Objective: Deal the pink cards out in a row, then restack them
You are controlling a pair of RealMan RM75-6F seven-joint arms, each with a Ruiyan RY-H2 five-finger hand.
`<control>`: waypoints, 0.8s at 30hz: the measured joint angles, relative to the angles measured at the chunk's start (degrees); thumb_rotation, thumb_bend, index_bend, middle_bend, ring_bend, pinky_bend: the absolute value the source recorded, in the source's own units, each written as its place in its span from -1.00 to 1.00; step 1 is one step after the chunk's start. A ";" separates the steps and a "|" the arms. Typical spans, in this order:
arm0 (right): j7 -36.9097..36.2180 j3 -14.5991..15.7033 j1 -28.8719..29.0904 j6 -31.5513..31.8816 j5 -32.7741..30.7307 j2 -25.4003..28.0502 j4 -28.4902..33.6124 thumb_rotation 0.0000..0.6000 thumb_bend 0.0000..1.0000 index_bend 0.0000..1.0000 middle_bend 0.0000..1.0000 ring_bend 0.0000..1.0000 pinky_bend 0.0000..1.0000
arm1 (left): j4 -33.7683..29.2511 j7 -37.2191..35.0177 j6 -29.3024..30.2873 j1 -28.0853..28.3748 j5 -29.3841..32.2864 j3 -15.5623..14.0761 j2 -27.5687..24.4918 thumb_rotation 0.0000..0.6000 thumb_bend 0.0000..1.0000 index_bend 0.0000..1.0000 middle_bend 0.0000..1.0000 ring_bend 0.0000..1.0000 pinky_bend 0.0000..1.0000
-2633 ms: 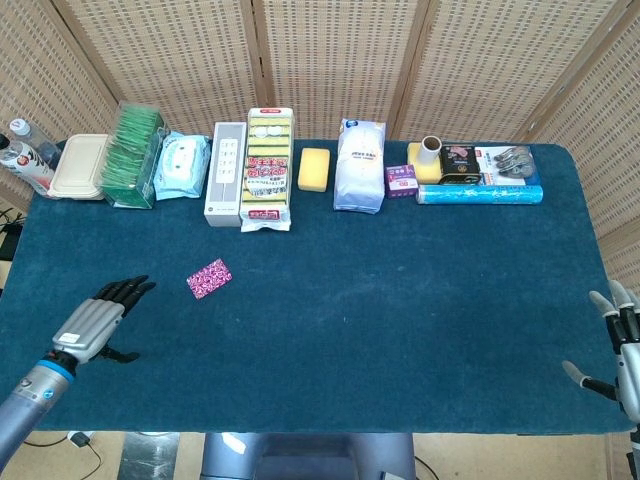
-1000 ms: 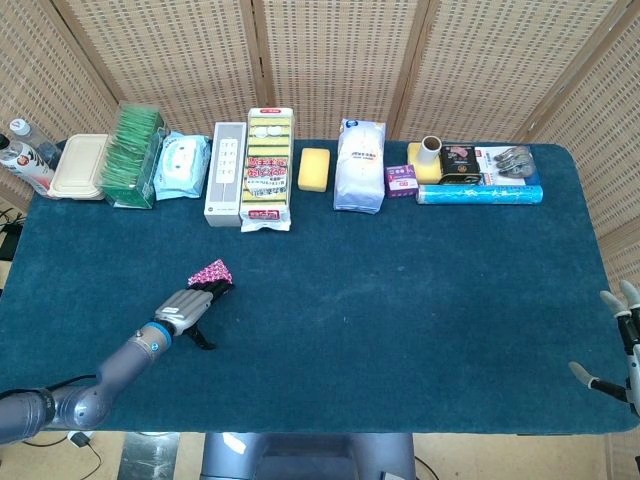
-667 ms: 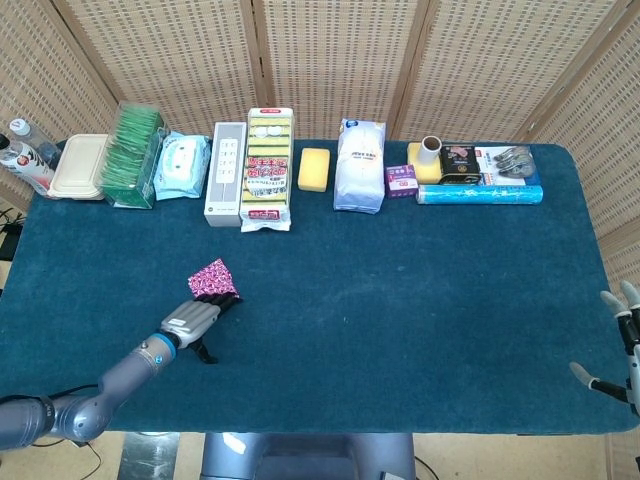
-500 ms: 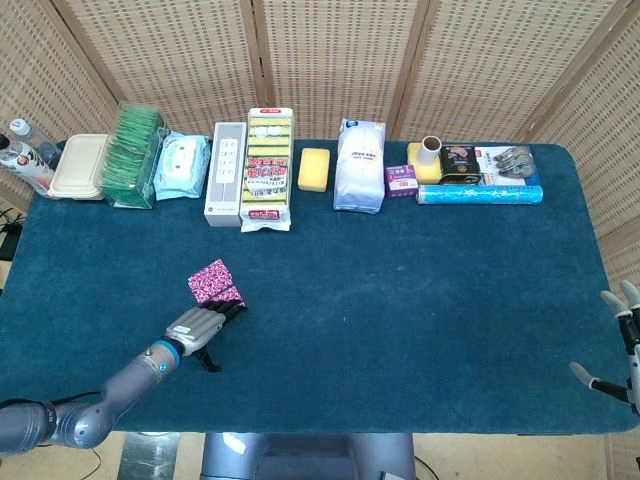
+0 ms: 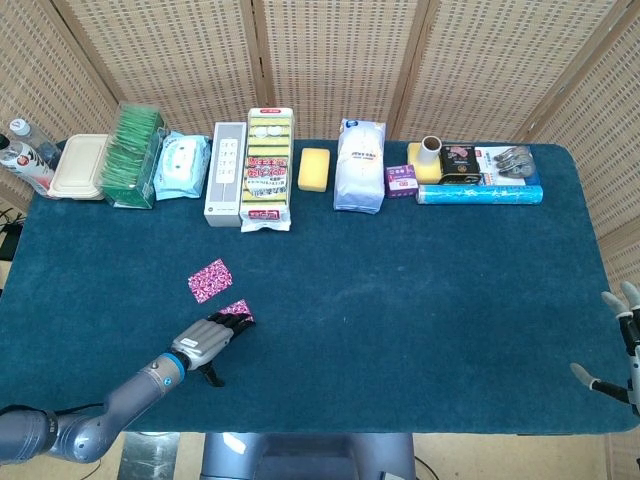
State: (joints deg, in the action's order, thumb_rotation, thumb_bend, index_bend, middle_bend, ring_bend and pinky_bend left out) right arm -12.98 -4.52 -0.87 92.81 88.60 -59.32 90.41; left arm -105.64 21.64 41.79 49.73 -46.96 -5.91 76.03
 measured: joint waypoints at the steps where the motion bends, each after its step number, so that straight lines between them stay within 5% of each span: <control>1: 0.04 0.01 0.00 -0.03 -0.01 0.02 0.03 1.00 -1.00 -0.81 -1.00 -1.00 -1.00 | -0.34 0.17 0.06 0.10 -0.05 -0.17 0.04 1.00 -1.00 -1.00 -1.00 -1.00 -0.89; 24: -0.27 0.05 -0.12 -0.15 -0.21 0.33 0.24 1.00 -1.00 -0.81 -1.00 -1.00 -1.00 | -5.41 -0.98 0.85 0.19 -5.86 -1.04 -0.76 1.00 -1.00 -1.00 -1.00 -1.00 -0.89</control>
State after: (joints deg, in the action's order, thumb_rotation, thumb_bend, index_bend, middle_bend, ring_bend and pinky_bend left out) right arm -13.25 -4.47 -0.99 92.66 88.39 -58.99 90.65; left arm -111.05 20.67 42.64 49.91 -52.82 -6.95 75.27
